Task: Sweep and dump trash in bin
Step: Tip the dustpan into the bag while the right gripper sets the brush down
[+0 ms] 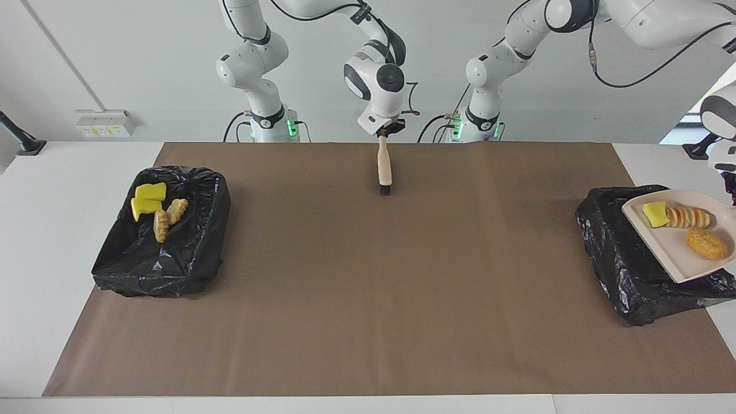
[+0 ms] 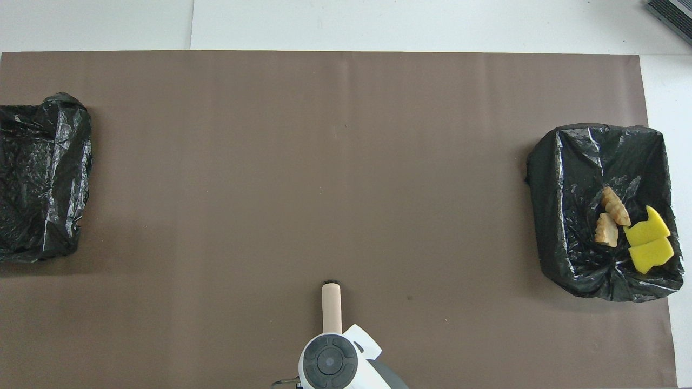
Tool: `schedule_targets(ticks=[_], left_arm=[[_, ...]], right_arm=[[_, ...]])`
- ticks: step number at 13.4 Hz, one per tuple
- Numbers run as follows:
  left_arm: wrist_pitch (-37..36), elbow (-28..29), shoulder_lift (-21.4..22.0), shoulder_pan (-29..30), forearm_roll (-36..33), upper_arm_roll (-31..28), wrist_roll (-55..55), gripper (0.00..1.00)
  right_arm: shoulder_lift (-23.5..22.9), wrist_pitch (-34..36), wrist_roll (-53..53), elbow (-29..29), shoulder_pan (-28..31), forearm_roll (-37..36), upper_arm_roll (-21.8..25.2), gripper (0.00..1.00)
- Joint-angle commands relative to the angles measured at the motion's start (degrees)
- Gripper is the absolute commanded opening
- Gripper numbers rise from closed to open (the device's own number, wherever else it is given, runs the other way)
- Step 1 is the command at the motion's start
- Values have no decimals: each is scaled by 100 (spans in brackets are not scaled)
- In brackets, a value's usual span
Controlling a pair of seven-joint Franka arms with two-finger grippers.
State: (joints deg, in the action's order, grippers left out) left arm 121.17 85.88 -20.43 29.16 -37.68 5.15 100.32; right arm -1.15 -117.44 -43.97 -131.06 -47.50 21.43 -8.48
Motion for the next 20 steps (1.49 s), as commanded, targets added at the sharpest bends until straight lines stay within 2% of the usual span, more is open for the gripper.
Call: schedule_targets(ticks=[1, 3, 5, 8, 11, 14, 15, 16, 18, 20], left_arm=[[319, 95, 13, 46, -625, 30, 41, 0], [319, 157, 65, -7, -1221, 30, -38, 0], [311, 192, 74, -25, -1523, 21, -231, 0], [311, 183, 135, -34, -2190, 30, -485, 0], [258, 166, 285, 1, -2384, 21, -487, 0], [22, 122, 618, -42, -2184, 100, -512, 0], [-180, 113, 715, -129, -1782, 118, -522, 0], [-399, 69, 803, -339, -1300, 101, -530, 0], [-917, 43, 804, -822, -1058, 109, -600, 0], [-1130, 34, 804, -1131, -779, 118, -1055, 0]], right_arm=[[10, -86, 55, 1, -5, -208, 21, 100], [-61, -16, 38, 151, 39, -350, 21, 100], [44, 141, 55, 239, 127, -359, 56, 100], [430, 213, 82, 265, 434, -473, 66, 100], [931, 545, 300, 291, 864, -622, 74, 100], [1239, 1213, 582, 537, 1356, -964, 83, 100], [1283, 1380, 635, 651, 1497, -1009, 92, 100], [1380, 1460, 783, 722, 1698, -1010, 92, 100], [1634, 1714, 1213, 854, 2225, -1018, 101, 100], [1740, 2109, 1749, 1029, 2753, -1027, 109, 100]])
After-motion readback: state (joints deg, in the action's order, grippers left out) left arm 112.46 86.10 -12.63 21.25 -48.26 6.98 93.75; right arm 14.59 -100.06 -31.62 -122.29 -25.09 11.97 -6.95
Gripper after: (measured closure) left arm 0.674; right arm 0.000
